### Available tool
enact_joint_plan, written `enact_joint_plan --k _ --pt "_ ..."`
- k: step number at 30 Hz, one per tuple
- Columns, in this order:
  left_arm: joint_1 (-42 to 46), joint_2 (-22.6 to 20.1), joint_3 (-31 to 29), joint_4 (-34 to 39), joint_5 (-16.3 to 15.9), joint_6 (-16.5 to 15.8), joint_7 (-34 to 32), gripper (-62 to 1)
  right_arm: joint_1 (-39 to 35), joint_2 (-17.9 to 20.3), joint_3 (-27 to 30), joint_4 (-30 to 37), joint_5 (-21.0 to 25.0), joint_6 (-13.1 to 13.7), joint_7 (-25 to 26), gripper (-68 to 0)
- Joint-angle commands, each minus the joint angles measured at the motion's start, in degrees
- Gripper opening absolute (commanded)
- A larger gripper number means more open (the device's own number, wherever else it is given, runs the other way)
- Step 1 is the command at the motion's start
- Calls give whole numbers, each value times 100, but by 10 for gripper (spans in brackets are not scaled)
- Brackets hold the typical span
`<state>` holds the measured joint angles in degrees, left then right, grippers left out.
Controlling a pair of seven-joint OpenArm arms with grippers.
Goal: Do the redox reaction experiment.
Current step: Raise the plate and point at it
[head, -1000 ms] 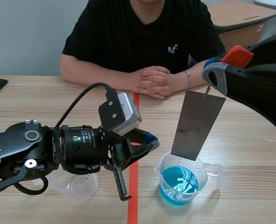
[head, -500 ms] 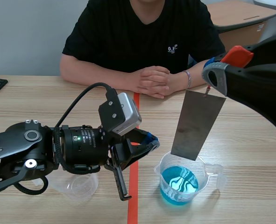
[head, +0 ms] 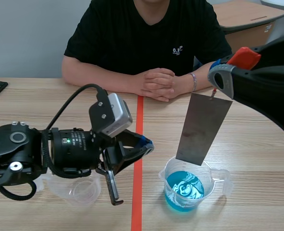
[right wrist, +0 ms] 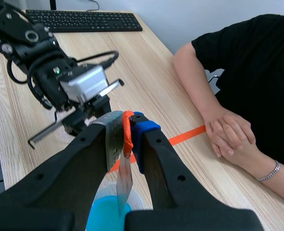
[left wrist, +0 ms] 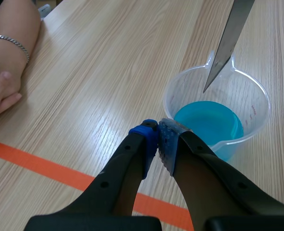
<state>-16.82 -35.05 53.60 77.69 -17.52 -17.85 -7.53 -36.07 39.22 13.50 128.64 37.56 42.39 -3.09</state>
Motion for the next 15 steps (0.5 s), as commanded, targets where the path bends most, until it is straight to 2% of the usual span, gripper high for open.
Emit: enact_joint_plan --k 1,6,9,11,15 --pt "-7 -225 -26 339 -144 7 -94 -567 33 44 37 96 63 33 85 -658" --pt "136 -855 -44 789 -227 11 -105 -567 35 44 37 96 63 33 87 -658" --pt "321 -1263 -103 960 -413 13 -275 -567 35 44 37 96 63 33 87 -658" --pt "531 -1541 -212 1038 -551 15 -455 -567 35 44 37 96 63 33 87 -658" --pt "1137 -2068 -610 1126 -549 57 -688 -567 35 44 37 96 63 33 87 -658"
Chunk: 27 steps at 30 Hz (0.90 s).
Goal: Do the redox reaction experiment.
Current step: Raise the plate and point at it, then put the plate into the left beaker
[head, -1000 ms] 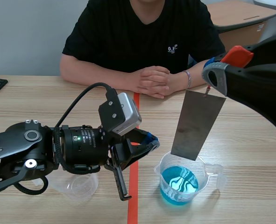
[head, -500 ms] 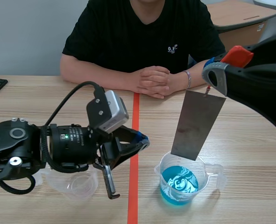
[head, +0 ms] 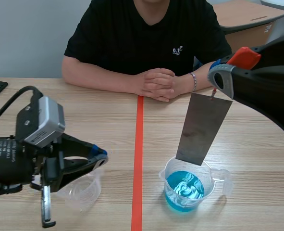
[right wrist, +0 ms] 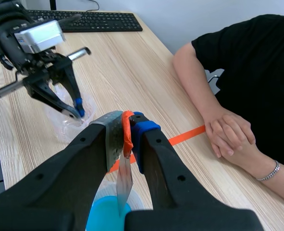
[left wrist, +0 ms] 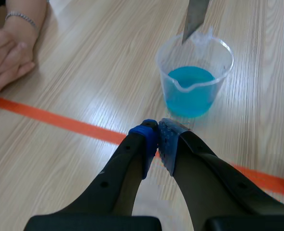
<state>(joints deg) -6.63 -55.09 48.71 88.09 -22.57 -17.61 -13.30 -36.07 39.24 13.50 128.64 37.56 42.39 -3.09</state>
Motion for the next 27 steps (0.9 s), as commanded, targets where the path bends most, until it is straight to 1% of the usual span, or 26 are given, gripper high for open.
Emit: enact_joint_plan --k 1,5,8,10,12,15,18,23,25,27 --pt "306 -199 -251 92 -44 33 -168 -567 35 42 37 96 63 33 87 -658" --pt "1233 -706 -883 92 -85 33 -501 -567 35 42 37 96 63 33 87 -658" --pt "2065 -960 -1504 90 -96 61 -680 -567 35 42 37 96 63 33 87 -658" --pt "2680 -1040 -1956 90 -245 173 -684 -567 35 42 37 96 63 33 87 -658" --pt "3285 -1054 -2417 87 -254 232 -684 -567 35 42 37 96 63 33 87 -658" --pt "4159 -1036 -3058 85 -254 420 -798 -567 37 42 37 96 61 33 85 -658" --pt "4988 -857 -3724 85 -254 695 -831 -567 37 42 37 96 61 33 85 -658" --pt "6120 -247 -4712 79 -251 1226 -831 -567 85 44 37 96 61 33 81 -658" --pt "6459 33 -5010 70 -184 1355 -831 -567 87 44 37 96 63 33 87 -658" --pt "6730 321 -5237 31 -166 1360 -831 -567 87 44 37 96 66 33 90 -658"
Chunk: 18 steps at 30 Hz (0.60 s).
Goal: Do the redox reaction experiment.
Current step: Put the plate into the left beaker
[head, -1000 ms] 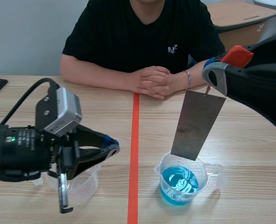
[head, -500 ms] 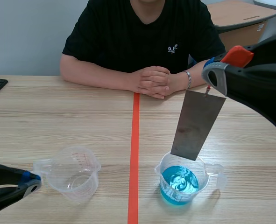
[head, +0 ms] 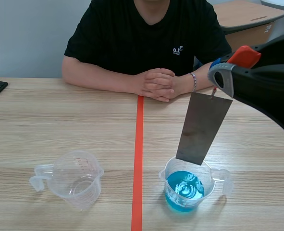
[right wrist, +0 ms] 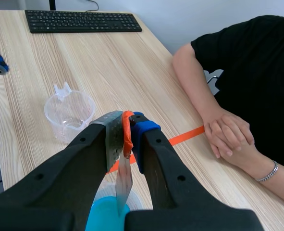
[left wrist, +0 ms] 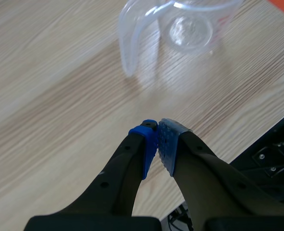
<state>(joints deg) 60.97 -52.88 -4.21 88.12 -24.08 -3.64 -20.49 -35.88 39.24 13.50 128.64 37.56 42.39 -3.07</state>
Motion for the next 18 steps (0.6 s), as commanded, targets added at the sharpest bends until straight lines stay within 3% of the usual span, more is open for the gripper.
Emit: enact_joint_plan --k 1,8,18 --pt "81 247 -15 4 -15 -37 -111 -567 74 44 37 96 63 33 83 -658" --pt "457 1176 -118 -223 -17 11 39 -567 358 46 -92 96 63 33 81 -658" --pt "603 2181 -118 -568 107 15 487 -567 1086 46 -883 96 59 -105 -199 -658"
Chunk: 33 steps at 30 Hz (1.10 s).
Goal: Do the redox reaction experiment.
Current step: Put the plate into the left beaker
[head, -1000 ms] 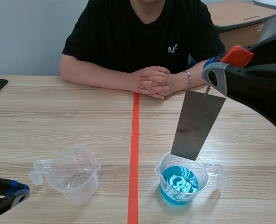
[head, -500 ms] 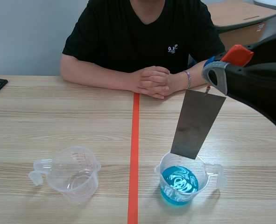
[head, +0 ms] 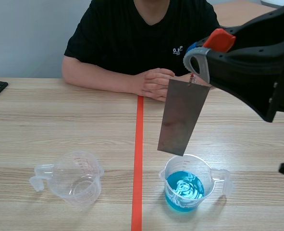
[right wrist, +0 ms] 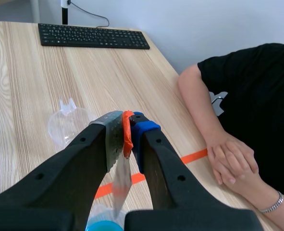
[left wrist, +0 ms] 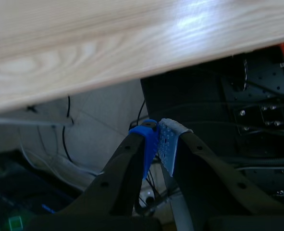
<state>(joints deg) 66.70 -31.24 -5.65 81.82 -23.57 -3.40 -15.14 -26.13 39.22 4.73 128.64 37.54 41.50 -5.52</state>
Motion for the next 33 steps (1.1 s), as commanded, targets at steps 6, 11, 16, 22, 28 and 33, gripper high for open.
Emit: enact_joint_plan --k 6,11,16,22,28,33 --pt "28 407 26 -85 240 -9 22 -567 656 46 -595 94 59 -337 -136 -658" --pt "26 599 35 -127 240 -13 216 -567 1154 44 -1064 90 61 -520 -275 -658" --pt "7 647 48 -125 236 -15 330 -567 1663 22 -1513 59 61 -767 -345 -658" --pt "-109 645 48 -127 234 -15 544 -567 2251 -181 -2105 -90 61 -881 -579 -658" --pt "-149 645 48 -125 216 -20 601 -567 2785 -466 -2726 -282 44 -931 -817 -658" --pt "-149 645 48 -125 214 -17 686 -567 3158 -785 -3204 -527 11 -1027 -1008 -658"
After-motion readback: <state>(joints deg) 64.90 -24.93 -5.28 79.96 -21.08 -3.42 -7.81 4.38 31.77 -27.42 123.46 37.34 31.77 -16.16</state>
